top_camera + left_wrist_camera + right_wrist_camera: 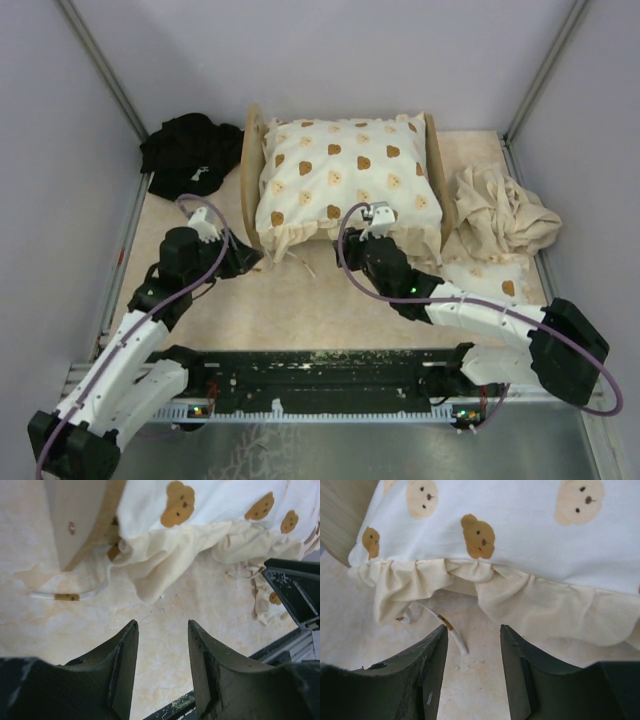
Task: Set up the pet bed
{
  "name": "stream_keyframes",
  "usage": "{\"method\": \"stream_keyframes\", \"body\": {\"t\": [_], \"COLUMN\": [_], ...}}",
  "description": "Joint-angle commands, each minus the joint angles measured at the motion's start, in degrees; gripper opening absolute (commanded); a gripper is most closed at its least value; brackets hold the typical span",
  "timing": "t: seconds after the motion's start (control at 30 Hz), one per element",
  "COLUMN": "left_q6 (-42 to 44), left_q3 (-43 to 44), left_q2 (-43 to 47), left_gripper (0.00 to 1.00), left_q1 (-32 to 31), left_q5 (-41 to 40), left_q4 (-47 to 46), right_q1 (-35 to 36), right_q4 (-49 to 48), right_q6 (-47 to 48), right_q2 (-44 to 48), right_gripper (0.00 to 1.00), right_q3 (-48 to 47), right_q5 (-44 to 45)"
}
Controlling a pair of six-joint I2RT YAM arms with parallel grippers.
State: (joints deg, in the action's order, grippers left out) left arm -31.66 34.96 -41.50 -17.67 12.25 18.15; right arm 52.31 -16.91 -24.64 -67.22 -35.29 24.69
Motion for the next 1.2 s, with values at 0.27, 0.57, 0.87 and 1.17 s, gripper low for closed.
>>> {"method": "stream_keyframes", "body": {"t": [0.27,0.57,0.87,1.17], "left_q6": [-3.93,-4.16,0.29,0.63], "left_q3": [-3.74,-4.34,-2.51,-2.86], "left_q2": [-14.61,-24.23,-25.59,-23.68], "left_gripper": [0.52,0.52,0.0,0.0], "left_q1": [-8.61,-8.69,-8.6,-8.43], "left_q5": [-4.29,-3.85,-10.71,-18.0], "left_q4": [-19.66,-27.01,-22.72,-20.31], "right_q1": [0.55,0.85,0.61,-2.99], "right_q4": [-14.35,-19.69,-19.47,-24.85], "right_q6": [-0.04,4.05,9.97,15.94], "right_q2": [-11.87,-19.64,-13.65,-2.2], "right_gripper": [0.49,0.47,0.0,0.0], "right_q3": [-1.85,-5.19,0.43,12.72], "right_q5": [7.59,12.02,12.81,0.58]}}
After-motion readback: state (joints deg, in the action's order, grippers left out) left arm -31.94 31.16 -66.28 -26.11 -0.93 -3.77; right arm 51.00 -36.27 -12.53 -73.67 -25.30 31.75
